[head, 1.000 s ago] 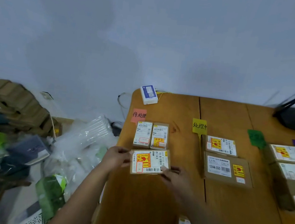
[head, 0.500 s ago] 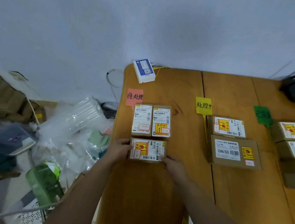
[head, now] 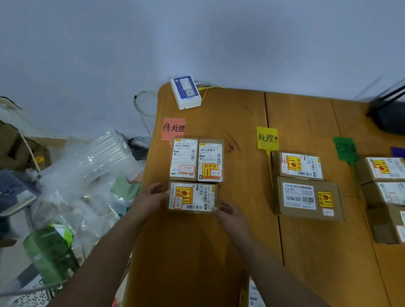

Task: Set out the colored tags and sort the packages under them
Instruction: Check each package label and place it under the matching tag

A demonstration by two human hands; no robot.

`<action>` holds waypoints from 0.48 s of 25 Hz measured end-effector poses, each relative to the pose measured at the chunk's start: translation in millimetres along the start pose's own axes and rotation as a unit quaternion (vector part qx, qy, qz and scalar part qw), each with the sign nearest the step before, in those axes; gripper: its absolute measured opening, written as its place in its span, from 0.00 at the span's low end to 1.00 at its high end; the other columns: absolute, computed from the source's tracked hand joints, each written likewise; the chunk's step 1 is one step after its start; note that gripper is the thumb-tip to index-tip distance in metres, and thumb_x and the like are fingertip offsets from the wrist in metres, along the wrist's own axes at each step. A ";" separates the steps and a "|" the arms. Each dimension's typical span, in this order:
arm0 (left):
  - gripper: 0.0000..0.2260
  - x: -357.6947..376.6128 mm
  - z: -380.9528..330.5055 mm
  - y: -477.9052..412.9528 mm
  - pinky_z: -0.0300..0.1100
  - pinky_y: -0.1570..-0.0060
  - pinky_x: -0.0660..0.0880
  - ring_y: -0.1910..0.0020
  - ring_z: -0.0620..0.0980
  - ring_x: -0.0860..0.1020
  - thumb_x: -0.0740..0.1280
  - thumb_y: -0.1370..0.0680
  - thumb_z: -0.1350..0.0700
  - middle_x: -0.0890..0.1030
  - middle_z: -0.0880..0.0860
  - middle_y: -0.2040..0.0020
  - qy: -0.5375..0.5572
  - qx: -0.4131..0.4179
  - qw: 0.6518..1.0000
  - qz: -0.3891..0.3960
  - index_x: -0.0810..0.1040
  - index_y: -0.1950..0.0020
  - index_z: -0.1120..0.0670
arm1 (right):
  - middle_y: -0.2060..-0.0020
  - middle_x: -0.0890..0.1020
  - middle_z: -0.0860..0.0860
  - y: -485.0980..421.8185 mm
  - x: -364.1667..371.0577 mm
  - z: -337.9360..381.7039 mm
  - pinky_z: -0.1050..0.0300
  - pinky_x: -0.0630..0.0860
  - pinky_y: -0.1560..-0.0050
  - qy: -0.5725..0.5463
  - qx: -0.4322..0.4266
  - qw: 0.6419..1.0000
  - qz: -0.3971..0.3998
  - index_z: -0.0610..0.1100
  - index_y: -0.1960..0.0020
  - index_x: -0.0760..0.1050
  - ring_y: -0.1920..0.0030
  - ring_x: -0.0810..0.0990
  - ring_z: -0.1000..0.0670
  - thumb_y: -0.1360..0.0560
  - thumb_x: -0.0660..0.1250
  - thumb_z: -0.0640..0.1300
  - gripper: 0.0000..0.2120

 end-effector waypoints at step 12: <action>0.03 112.2 50.8 125.3 0.43 0.60 0.73 0.58 0.51 0.79 0.72 0.19 0.55 0.83 0.54 0.52 -0.052 0.036 0.998 -0.002 0.82 0.47 0.52 | 0.35 0.79 0.51 93.6 -147.4 -67.7 0.60 0.76 0.47 0.105 -0.114 0.988 0.015 0.50 0.27 0.75 0.32 0.77 0.48 0.21 0.74 0.49 0.24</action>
Point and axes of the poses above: each hand's wrist, its own y-axis away from the middle knuckle, its own x-axis out of the palm, z = x × y, the point moved 4 cm from there along -y, towards the middle knuckle
